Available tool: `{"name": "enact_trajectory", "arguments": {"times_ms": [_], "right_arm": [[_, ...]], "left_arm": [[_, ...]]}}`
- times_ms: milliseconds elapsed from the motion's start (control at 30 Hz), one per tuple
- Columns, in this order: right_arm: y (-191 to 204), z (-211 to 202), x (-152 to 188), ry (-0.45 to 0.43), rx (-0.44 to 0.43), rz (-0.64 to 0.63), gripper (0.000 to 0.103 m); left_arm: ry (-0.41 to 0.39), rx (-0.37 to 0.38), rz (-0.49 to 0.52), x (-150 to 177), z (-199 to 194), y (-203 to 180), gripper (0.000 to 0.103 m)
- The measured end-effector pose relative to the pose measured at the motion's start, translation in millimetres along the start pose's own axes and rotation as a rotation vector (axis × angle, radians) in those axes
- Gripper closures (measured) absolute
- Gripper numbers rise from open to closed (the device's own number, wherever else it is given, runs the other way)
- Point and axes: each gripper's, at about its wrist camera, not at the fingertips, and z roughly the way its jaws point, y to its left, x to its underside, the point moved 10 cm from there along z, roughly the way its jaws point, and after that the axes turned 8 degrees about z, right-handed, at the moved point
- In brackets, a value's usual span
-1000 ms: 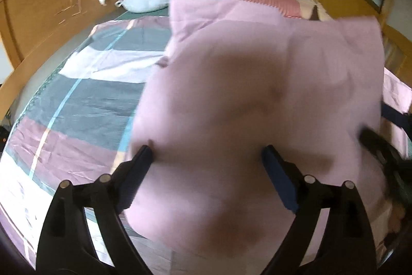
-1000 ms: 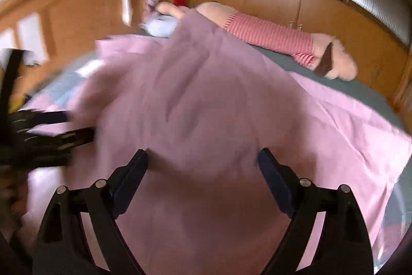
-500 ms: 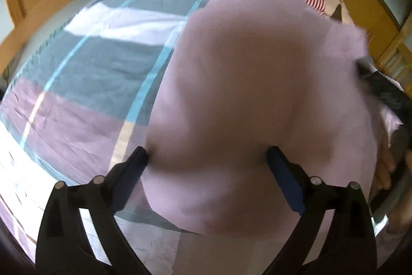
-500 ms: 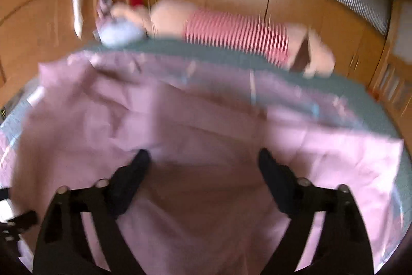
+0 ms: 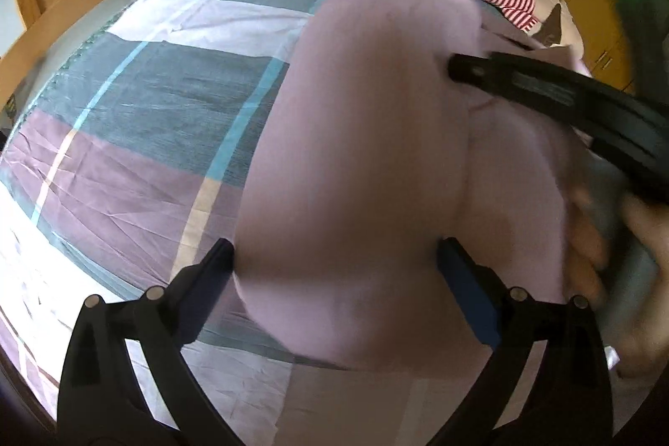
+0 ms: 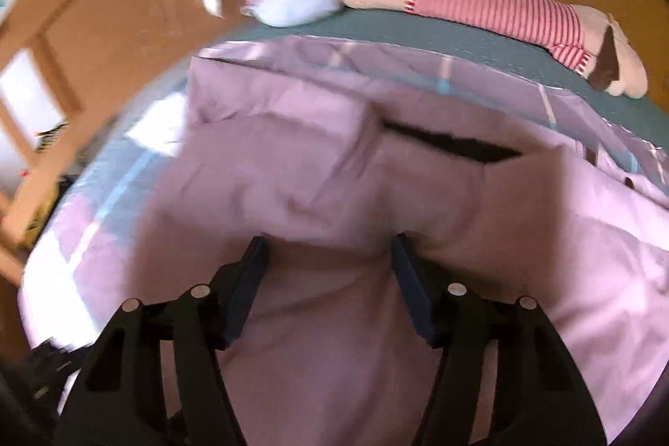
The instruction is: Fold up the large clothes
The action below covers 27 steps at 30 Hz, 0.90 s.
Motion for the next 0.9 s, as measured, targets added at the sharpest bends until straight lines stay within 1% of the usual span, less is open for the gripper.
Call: {"name": "enact_trajectory", "arguments": {"times_ms": [33, 100, 133, 200, 233, 267, 300, 333, 367, 400, 433, 467, 500, 533, 633, 733, 800, 867, 900], "right_arm": [[-5.7, 2.9, -6.6, -0.012, 0.010, 0.031, 0.040], [-10.8, 5.8, -17.7, -0.028, 0.067, 0.064, 0.040], [-7.7, 4.2, -19.4, -0.039, 0.101, 0.052, 0.040], [3.0, -6.1, -26.5, -0.082, 0.192, -0.015, 0.037], [12.5, -14.6, -30.2, -0.116, 0.191, -0.045, 0.036], [29.9, -28.2, -34.1, -0.169, 0.128, -0.076, 0.033], [36.9, -36.0, -37.6, -0.196, 0.075, -0.085, 0.022], [46.9, -41.5, -37.6, -0.207, 0.026, -0.089, 0.018], [58.8, -38.6, -34.7, -0.168, -0.033, -0.090, 0.016], [64.8, -30.2, -28.9, -0.117, -0.062, -0.090, 0.016], [67.1, -17.6, -25.0, -0.060, -0.063, -0.091, 0.016], [65.3, -3.7, -20.4, -0.004, -0.035, -0.097, 0.016], [58.5, 13.1, -18.0, 0.030, 0.018, -0.107, 0.016], [51.3, 23.5, -18.8, 0.030, 0.061, -0.109, 0.016], [37.0, 37.6, -29.1, -0.004, 0.123, -0.080, 0.016], [16.7, 44.2, -38.4, -0.045, 0.198, -0.028, 0.016], [13.7, 41.1, -42.2, -0.082, 0.215, -0.007, 0.016], [10.1, 24.3, -52.4, -0.175, 0.231, 0.022, 0.017], [9.1, 3.7, -59.5, -0.257, 0.196, 0.039, 0.017]], "left_arm": [[0.006, 0.021, -0.008, 0.7, -0.3, -1.2, 0.003], [0.014, 0.032, -0.007, 2.3, -1.1, -3.1, 0.003], [0.022, 0.027, 0.003, 3.5, -0.7, -3.6, 0.003], [0.038, 0.024, 0.008, 6.4, 1.5, -4.0, 0.003], [0.055, 0.034, -0.003, 8.4, 5.3, -2.8, 0.003], [0.069, 0.046, -0.020, 10.0, 7.5, -1.4, 0.003], [0.079, 0.060, -0.042, 11.1, 9.5, 0.6, 0.002], [0.087, 0.074, -0.066, 12.0, 11.2, 2.6, 0.002], [0.090, 0.081, -0.080, 13.2, 11.7, 2.5, 0.002], [0.092, 0.085, -0.089, 13.8, 12.2, 2.9, 0.002], [0.094, 0.086, -0.093, 14.4, 12.0, 2.6, 0.002], [0.093, 0.083, -0.092, 14.9, 11.8, 2.2, 0.002], [0.091, 0.081, -0.089, 15.2, 11.4, 1.4, 0.002], [0.089, 0.085, -0.089, 15.3, 11.1, 0.2, 0.002], [0.093, 0.099, -0.091, 16.8, 12.0, -1.5, 0.002], [0.097, 0.092, -0.081, 17.6, 13.3, -4.4, 0.002], [0.100, 0.083, -0.068, 18.0, 13.6, -6.7, 0.002], [0.105, 0.071, -0.056, 18.2, 15.0, -6.9, 0.002], [0.110, 0.070, -0.055, 19.3, 15.7, -7.3, 0.002]]}}
